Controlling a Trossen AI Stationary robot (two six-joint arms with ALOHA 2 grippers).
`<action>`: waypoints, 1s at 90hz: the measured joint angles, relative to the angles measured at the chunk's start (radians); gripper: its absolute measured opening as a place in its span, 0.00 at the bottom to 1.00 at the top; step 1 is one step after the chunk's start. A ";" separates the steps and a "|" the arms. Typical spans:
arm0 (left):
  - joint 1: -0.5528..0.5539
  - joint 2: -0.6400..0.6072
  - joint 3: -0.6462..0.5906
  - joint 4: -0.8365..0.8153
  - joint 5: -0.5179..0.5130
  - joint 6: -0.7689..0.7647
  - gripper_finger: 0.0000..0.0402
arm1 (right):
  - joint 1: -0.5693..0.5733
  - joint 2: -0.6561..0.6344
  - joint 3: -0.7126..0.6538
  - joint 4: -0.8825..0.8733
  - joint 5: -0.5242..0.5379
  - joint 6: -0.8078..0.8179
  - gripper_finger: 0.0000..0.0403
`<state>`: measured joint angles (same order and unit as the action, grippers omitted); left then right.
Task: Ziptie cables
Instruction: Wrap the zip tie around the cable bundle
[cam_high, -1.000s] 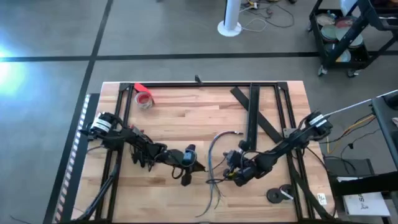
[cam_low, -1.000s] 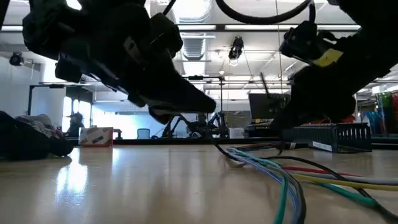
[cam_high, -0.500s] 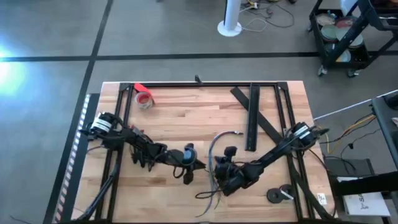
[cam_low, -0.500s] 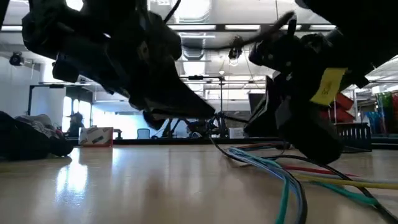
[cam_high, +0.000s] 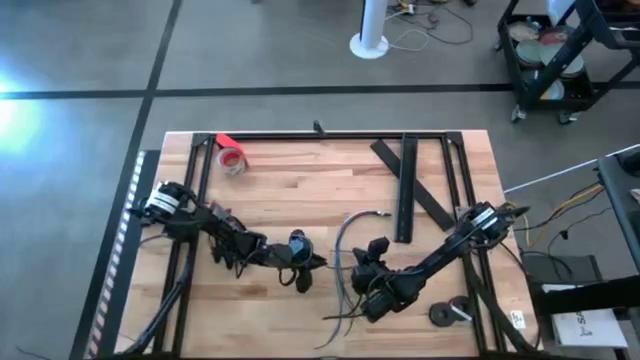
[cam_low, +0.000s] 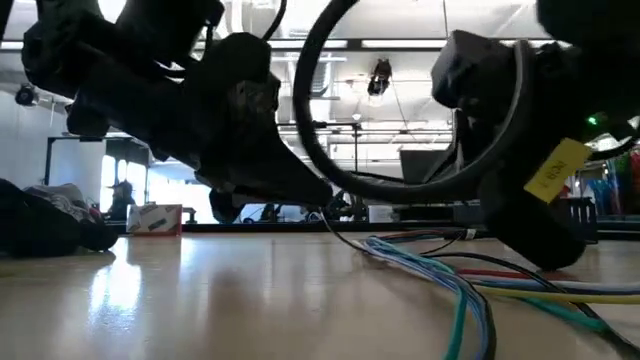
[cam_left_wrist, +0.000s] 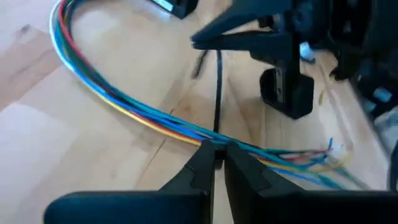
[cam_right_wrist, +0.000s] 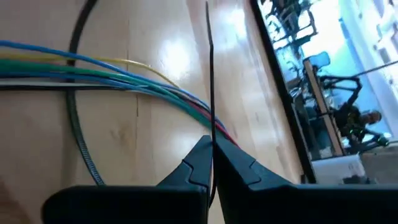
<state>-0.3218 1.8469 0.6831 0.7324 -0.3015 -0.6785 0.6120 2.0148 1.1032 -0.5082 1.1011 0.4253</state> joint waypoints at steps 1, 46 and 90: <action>0.002 0.000 -0.001 0.003 0.001 -0.006 0.02 | 0.001 0.000 -0.002 0.005 0.001 -0.001 0.00; 0.012 0.000 -0.071 0.195 -0.022 -0.124 0.01 | 0.016 0.001 -0.015 0.110 0.014 -0.153 0.00; 0.012 0.000 -0.071 0.248 -0.022 -0.117 0.01 | 0.018 0.003 -0.015 0.121 0.025 -0.154 0.00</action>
<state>-0.3096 1.8469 0.6117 0.9803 -0.3237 -0.7956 0.6300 2.0182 1.0883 -0.3870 1.1259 0.2716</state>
